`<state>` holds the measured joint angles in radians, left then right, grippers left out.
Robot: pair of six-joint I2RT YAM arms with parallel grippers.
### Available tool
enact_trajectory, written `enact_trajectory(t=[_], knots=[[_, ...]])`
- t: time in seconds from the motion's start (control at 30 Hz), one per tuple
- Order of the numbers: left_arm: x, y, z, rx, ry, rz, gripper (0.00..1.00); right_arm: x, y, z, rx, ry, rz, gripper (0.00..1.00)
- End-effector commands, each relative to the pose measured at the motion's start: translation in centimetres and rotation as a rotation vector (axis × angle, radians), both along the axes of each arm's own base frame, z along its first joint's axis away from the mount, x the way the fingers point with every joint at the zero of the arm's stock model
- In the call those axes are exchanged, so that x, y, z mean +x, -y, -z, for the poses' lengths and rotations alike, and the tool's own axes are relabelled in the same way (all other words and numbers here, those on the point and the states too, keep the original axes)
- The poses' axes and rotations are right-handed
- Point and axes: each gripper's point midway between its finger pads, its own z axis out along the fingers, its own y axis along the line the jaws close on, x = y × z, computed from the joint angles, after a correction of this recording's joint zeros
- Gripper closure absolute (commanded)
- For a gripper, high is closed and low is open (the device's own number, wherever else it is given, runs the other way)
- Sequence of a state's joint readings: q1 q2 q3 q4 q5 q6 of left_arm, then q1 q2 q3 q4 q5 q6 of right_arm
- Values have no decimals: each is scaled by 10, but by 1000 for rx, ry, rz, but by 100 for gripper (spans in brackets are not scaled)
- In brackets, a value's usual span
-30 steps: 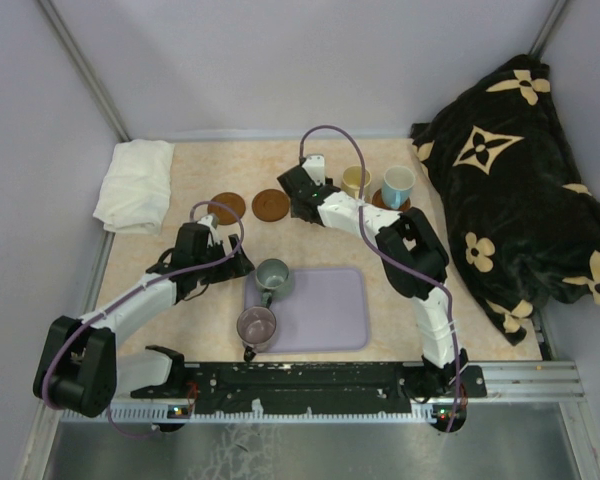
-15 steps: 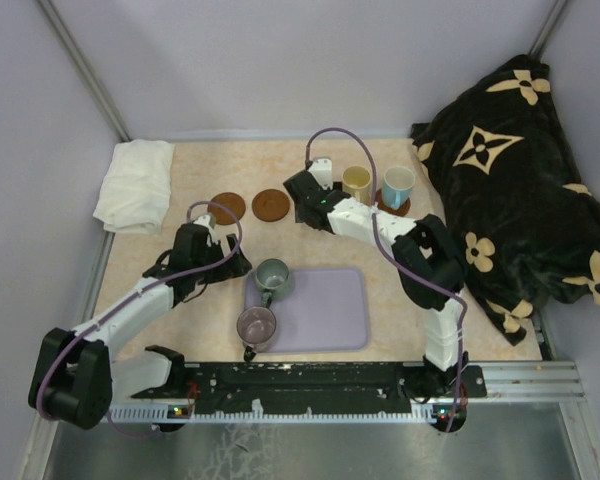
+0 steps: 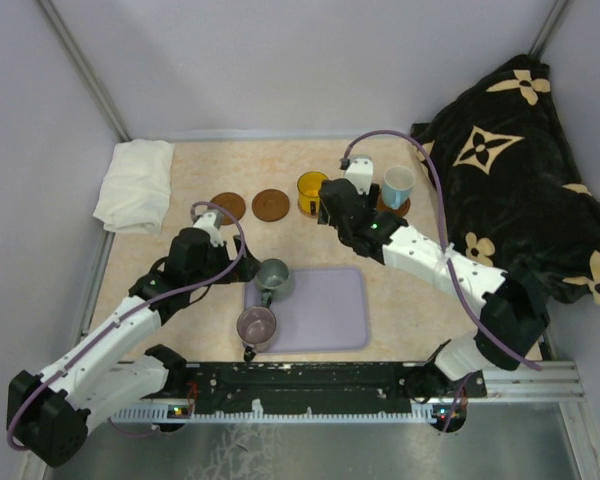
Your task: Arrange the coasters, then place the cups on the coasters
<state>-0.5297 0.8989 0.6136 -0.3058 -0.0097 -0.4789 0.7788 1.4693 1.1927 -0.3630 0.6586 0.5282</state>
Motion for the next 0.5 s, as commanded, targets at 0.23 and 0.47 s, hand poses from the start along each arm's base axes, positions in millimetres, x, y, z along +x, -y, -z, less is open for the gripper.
enact_trajectory(t=[0.23,0.47], knots=[[-31,33,8,76,-95,89,0,-34,44,-23,77,82,88,28],[-47,46,21,209,-154,117,0,-48,59,-18,94,78,106,28]])
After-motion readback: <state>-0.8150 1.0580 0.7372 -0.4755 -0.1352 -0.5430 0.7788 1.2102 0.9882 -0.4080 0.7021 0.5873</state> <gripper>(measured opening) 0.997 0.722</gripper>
